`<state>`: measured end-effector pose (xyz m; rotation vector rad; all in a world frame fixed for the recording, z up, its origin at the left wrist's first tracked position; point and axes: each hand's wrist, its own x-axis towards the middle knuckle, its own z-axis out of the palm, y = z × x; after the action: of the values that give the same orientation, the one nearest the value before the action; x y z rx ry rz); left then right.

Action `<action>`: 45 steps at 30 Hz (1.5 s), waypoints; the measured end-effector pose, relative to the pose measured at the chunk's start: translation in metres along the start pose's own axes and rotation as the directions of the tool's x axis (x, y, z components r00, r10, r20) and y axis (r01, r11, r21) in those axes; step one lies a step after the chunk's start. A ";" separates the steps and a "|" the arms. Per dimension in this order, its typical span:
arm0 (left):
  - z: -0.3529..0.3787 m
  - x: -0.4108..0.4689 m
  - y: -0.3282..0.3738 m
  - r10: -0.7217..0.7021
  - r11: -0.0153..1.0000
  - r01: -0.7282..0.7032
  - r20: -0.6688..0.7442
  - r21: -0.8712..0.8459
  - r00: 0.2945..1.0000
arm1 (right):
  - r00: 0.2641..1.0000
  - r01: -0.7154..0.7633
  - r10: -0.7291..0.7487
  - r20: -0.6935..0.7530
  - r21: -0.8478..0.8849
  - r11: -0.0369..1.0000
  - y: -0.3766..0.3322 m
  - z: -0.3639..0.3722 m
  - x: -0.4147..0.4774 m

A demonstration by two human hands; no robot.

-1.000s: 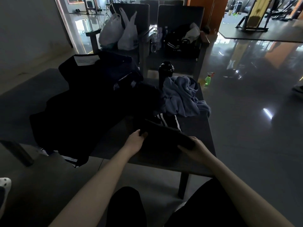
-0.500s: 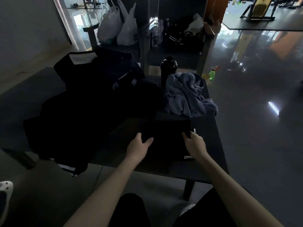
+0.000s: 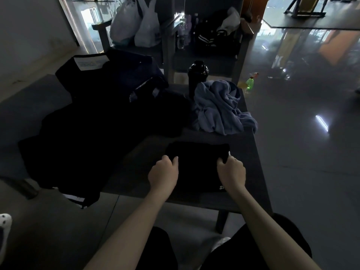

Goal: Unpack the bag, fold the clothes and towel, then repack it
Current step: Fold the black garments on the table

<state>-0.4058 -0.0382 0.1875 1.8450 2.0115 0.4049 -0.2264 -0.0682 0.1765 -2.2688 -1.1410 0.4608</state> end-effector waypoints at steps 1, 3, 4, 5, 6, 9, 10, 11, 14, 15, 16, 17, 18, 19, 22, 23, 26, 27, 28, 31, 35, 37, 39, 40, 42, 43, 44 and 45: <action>-0.001 0.002 0.001 -0.021 1.000 0.021 0.016 -0.008 1.000 | 1.000 -0.002 0.002 0.000 0.016 1.000 -0.001 -0.002 -0.001; -0.005 0.009 0.004 -0.062 0.997 0.064 0.044 -0.039 0.997 | 1.000 -0.021 0.021 -0.008 0.028 0.999 -0.005 -0.006 -0.001; -0.007 0.015 0.007 -0.070 0.995 0.073 0.054 -0.060 0.996 | 0.999 -0.030 0.030 -0.017 0.015 0.999 -0.008 -0.009 0.001; -0.010 0.022 0.010 -0.071 0.993 0.077 0.067 -0.092 0.995 | 0.999 -0.042 0.043 -0.021 0.002 0.999 -0.010 -0.011 0.005; -0.012 0.031 0.014 -0.072 0.987 0.083 0.081 -0.139 0.994 | 0.998 -0.060 0.060 -0.018 -0.004 0.998 -0.013 -0.013 0.009; -0.015 0.054 0.028 -0.061 0.964 0.101 0.167 -0.245 0.984 | 0.991 -0.133 0.133 0.012 0.001 0.991 -0.019 -0.016 0.022; -0.013 0.059 0.031 -0.048 0.964 0.097 0.198 -0.247 0.979 | 0.990 -0.140 0.140 0.016 0.002 0.990 -0.020 -0.016 0.025; -0.010 0.064 0.032 -0.038 0.964 0.092 0.212 -0.250 0.976 | 0.990 -0.141 0.141 0.010 0.004 0.990 -0.019 -0.016 0.027; -0.001 0.071 0.026 -0.065 0.948 0.108 0.150 -0.300 0.987 | 0.990 -0.135 0.137 -0.032 0.056 0.989 -0.009 -0.018 0.031; 0.002 0.071 0.022 -0.078 0.944 0.111 0.116 -0.312 0.990 | 0.990 -0.131 0.135 -0.049 0.074 0.989 -0.005 -0.018 0.031; 0.004 0.070 0.019 -0.078 0.944 0.100 0.081 -0.313 0.994 | 0.990 -0.122 0.127 -0.063 0.084 0.989 0.000 -0.018 0.030; 0.006 0.068 0.017 -0.069 0.948 0.080 0.049 -0.307 0.996 | 0.991 -0.106 0.112 -0.076 0.083 0.991 0.004 -0.017 0.030; 0.007 0.067 0.016 -0.060 0.953 0.064 0.022 -0.297 0.998 | 0.992 -0.092 0.098 -0.085 0.076 0.993 0.007 -0.015 0.030; 0.007 0.066 0.015 -0.062 0.956 0.060 0.000 -0.287 0.998 | 0.992 -0.087 0.094 -0.090 0.074 0.993 0.009 -0.014 0.029; 0.006 0.067 0.012 -0.112 0.959 0.094 -0.051 -0.267 0.992 | 0.989 -0.105 0.113 -0.091 0.092 0.990 0.014 -0.015 0.030; 0.005 0.067 0.011 -0.117 0.961 0.099 -0.054 -0.258 0.992 | 0.991 -0.102 0.108 -0.082 0.077 0.992 0.013 -0.016 0.030; 0.002 0.061 0.017 -0.051 0.980 0.044 -0.033 -0.197 0.998 | 0.996 -0.091 0.092 -0.014 0.036 0.995 0.007 -0.017 0.031; 0.000 0.056 0.019 -0.034 0.986 0.031 -0.016 -0.165 0.999 | 0.996 -0.087 0.087 0.010 0.043 0.995 0.004 -0.018 0.029; -0.002 0.051 0.021 -0.034 0.990 0.034 0.006 -0.134 0.999 | 0.995 -0.091 0.089 0.037 0.058 0.994 0.001 -0.021 0.025; -0.005 0.032 0.015 -0.068 0.996 0.069 0.029 -0.056 0.997 | 0.994 -0.088 0.088 0.062 -0.001 0.996 0.000 -0.026 -0.003; 0.004 -0.002 0.001 -0.068 0.996 0.071 0.057 -0.054 0.996 | 1.000 -0.007 0.009 0.019 -0.131 0.991 0.007 -0.007 -0.045; 0.004 -0.005 0.000 -0.032 0.998 0.034 0.036 -0.050 0.999 | 0.997 0.057 -0.062 -0.039 -0.119 0.991 0.013 0.000 -0.045; 0.001 -0.001 -0.001 0.031 0.999 -0.031 -0.004 -0.007 1.000 | 0.994 0.077 -0.081 -0.078 -0.062 0.995 0.016 -0.004 -0.039; 0.000 -0.001 -0.002 0.054 0.998 -0.054 -0.021 0.011 0.998 | 0.993 0.079 -0.084 -0.082 -0.060 0.995 0.018 -0.007 -0.037; 0.002 -0.003 -0.003 0.072 0.996 -0.069 -0.040 0.052 0.997 | 0.994 0.085 -0.093 -0.065 -0.106 0.991 0.020 -0.008 -0.037; 0.005 -0.006 -0.004 0.083 0.993 -0.078 -0.053 0.084 0.995 | 0.993 0.090 -0.099 -0.059 -0.133 0.987 0.020 -0.008 -0.039; 0.007 -0.007 -0.004 0.098 0.989 -0.089 -0.075 0.114 0.992 | 0.992 0.098 -0.109 -0.061 -0.153 0.983 0.020 -0.007 -0.041; 0.011 -0.008 -0.005 0.103 0.987 -0.090 -0.095 0.134 0.990 | 0.989 0.110 -0.124 -0.076 -0.172 0.979 0.020 -0.006 -0.042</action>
<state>-0.4050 -0.0471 0.1762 2.0455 2.0639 0.4119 -0.2346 -0.1141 0.1713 -2.3221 -1.3033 0.2256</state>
